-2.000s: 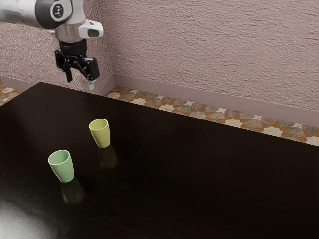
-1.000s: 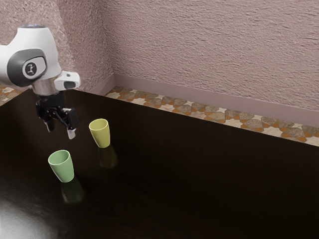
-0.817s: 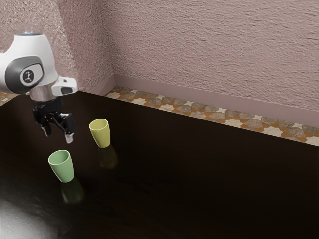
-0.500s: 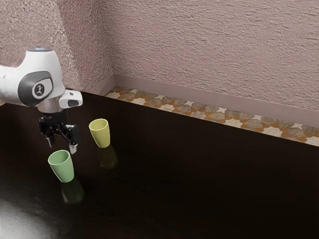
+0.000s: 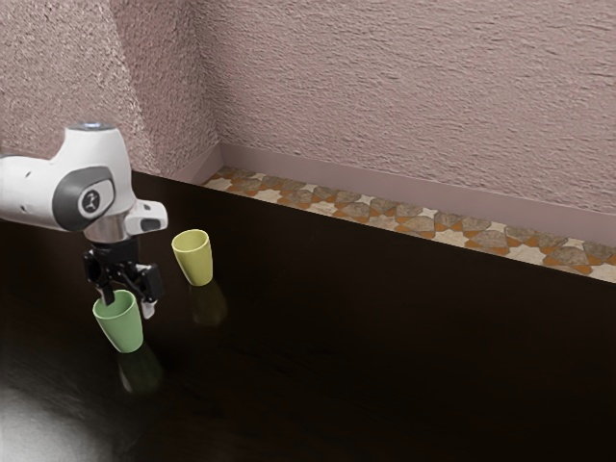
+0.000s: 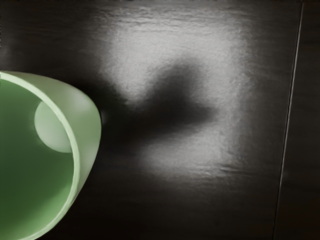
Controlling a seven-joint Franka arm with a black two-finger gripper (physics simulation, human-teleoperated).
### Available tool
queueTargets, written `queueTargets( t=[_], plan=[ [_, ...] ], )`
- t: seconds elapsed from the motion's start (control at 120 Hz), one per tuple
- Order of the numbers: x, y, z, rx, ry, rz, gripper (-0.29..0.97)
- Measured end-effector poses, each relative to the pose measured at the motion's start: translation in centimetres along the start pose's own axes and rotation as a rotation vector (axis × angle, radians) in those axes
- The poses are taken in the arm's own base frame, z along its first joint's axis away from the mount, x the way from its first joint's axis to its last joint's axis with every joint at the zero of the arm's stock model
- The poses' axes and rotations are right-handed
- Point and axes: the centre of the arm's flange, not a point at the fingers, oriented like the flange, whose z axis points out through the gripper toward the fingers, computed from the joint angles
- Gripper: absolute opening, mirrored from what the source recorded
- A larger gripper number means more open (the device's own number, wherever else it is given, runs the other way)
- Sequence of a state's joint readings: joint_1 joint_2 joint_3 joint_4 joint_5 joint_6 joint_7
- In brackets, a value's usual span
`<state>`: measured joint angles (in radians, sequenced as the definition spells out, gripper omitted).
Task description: Place the left cup onto the right cup
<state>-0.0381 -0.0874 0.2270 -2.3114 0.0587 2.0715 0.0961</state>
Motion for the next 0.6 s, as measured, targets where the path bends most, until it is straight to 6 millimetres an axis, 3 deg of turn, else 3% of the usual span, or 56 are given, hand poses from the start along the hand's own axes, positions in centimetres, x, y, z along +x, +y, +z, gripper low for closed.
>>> queueTargets(
  t=[0.233,0.6],
  plan=[
    [-0.1,-3.3,0.3,-0.011,0.010,-0.050,0.68],
    [0.7,-2.8,2.1,-0.003,-0.006,-0.018,0.68]
  ],
)
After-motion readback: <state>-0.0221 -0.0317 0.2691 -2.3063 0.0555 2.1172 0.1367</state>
